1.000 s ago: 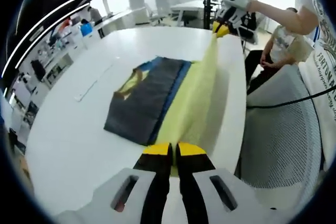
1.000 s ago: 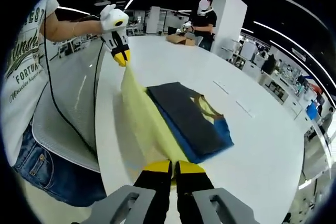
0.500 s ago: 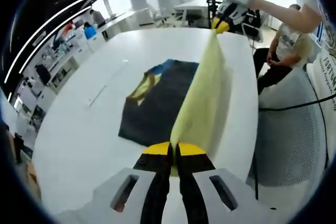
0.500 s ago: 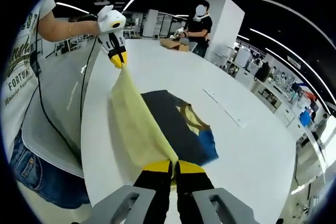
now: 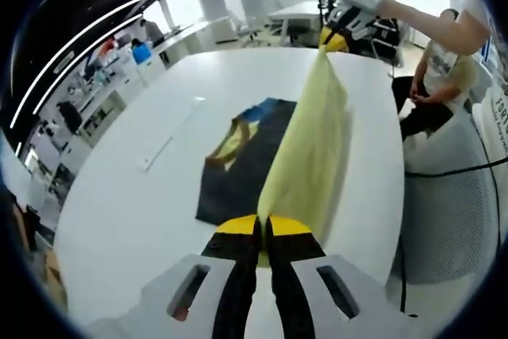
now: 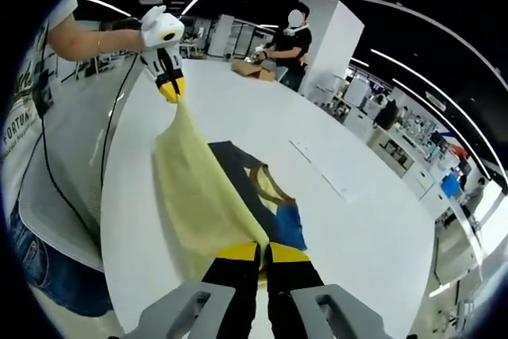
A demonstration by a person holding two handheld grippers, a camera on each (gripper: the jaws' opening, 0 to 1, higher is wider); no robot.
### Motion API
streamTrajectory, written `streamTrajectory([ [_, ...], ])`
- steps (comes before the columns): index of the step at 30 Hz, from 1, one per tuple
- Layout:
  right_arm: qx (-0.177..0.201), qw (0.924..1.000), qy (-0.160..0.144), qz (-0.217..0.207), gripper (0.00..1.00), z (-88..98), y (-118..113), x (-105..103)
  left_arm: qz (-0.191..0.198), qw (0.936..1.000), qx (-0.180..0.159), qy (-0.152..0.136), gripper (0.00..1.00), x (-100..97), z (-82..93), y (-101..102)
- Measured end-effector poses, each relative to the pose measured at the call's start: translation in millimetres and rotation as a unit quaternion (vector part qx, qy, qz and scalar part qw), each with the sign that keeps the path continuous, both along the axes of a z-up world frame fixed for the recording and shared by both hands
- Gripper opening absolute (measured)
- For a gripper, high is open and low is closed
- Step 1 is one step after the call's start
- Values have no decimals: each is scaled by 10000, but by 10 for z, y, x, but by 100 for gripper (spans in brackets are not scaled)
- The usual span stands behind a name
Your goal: Fold the garment on the visible template until the final outline fits inside the template.
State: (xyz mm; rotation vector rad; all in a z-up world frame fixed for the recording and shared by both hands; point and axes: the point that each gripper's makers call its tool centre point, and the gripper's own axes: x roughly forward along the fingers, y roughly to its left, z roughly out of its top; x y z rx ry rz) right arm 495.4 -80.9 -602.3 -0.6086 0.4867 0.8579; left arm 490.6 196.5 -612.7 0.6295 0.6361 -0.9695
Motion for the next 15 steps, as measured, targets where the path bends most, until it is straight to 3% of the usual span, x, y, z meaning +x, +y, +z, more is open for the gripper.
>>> streamTrajectory([
  [15, -53, 9997, -192, -173, 0, 68, 0, 322, 208, 9995, 33, -225, 1, 323, 81, 0],
])
